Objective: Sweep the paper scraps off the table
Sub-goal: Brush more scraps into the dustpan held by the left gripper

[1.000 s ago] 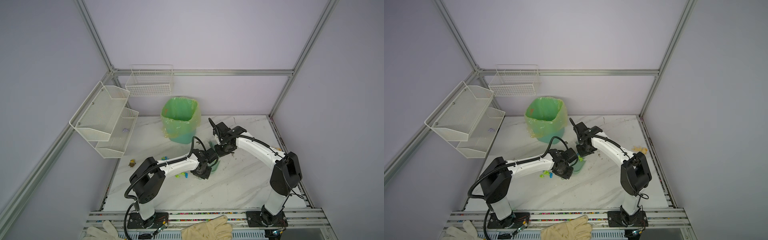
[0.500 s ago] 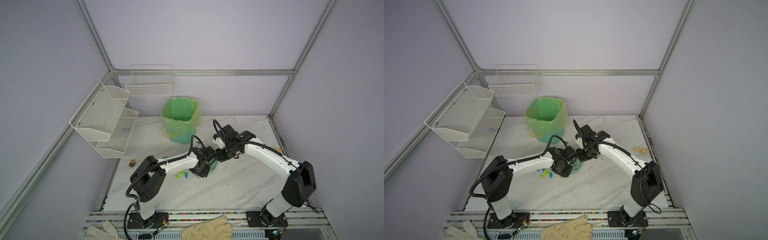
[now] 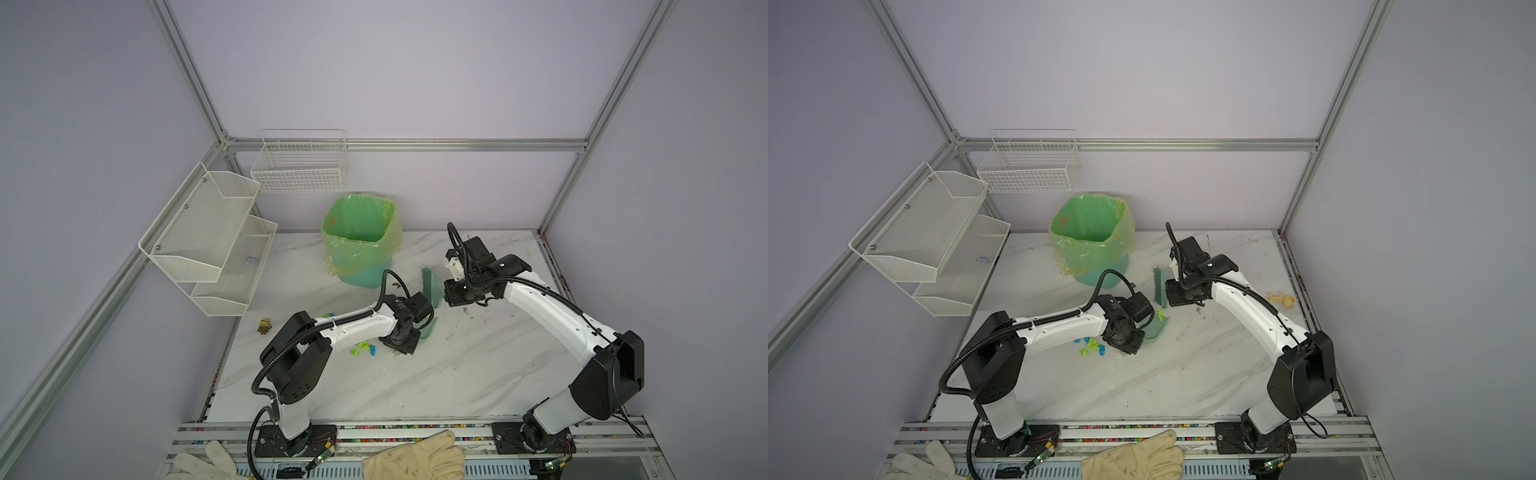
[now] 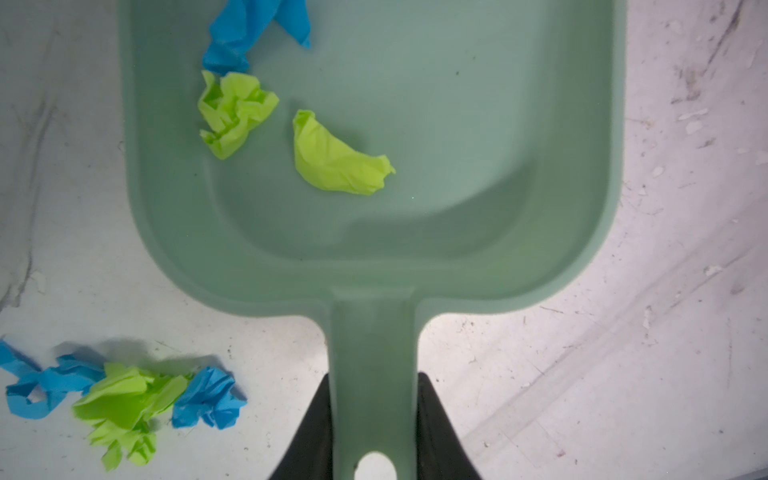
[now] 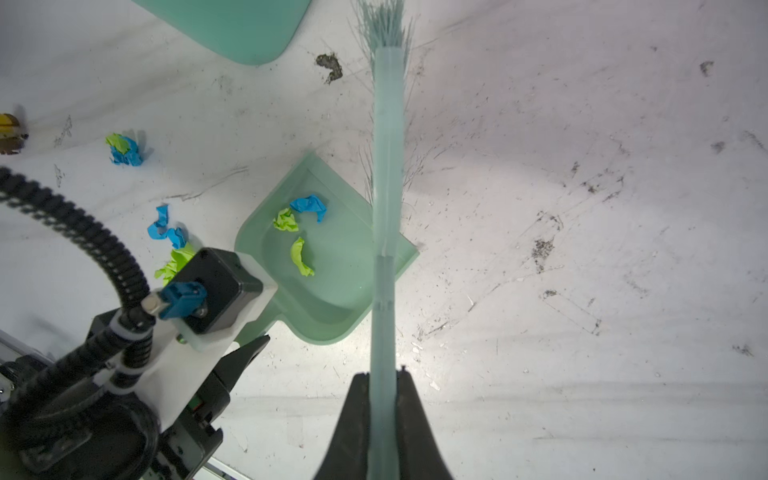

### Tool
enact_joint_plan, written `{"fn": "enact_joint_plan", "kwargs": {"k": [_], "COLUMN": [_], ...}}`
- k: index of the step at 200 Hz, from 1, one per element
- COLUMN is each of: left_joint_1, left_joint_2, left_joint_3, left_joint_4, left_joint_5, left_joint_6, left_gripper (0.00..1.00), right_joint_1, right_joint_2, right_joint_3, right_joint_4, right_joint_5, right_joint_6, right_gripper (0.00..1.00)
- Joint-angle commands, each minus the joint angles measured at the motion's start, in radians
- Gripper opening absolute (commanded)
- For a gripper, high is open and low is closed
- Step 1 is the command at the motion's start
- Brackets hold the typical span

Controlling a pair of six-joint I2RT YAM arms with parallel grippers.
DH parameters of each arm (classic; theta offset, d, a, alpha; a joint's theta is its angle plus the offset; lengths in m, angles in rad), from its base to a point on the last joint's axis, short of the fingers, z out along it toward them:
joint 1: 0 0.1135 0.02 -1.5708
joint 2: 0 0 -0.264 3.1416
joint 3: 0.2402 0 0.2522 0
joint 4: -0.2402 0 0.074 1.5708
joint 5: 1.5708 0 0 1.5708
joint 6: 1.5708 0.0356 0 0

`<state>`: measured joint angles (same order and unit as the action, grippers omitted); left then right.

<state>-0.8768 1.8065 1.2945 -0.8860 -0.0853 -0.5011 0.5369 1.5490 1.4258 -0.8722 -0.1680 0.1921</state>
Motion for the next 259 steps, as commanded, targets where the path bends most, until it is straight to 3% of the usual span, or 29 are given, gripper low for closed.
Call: {"fn": "enact_joint_plan", "kwargs": {"k": [1,55,141,203,259], "left_joint_1": [0.006,0.015,0.025,0.025,0.022], "left_joint_2": [-0.024,-0.014,0.027,0.007,-0.018], "left_joint_3": [0.079,0.086,0.138,0.134,0.115], "left_joint_4": [-0.007,0.002,0.011,0.015,0.047], "left_joint_5": [-0.027,-0.047,-0.033,-0.047,-0.034], "left_joint_6": [0.025,0.006,-0.03,-0.039,-0.056], "left_gripper": [0.0,0.0,0.0,0.0,0.0], "right_joint_1": [-0.007,-0.009,-0.008,-0.008,-0.009], "right_joint_2": [-0.029,-0.053,-0.257,-0.333,-0.354], "right_joint_3": [-0.002,-0.041,-0.246,-0.289,-0.282], "right_joint_4": [0.045,0.05,0.035,0.01,0.102], "right_joint_5": [-0.024,-0.133,-0.056,0.007,-0.087], "right_joint_6": [0.027,0.042,0.111,0.125,0.134], "right_gripper": [0.0,0.0,0.0,0.0,0.0]}}
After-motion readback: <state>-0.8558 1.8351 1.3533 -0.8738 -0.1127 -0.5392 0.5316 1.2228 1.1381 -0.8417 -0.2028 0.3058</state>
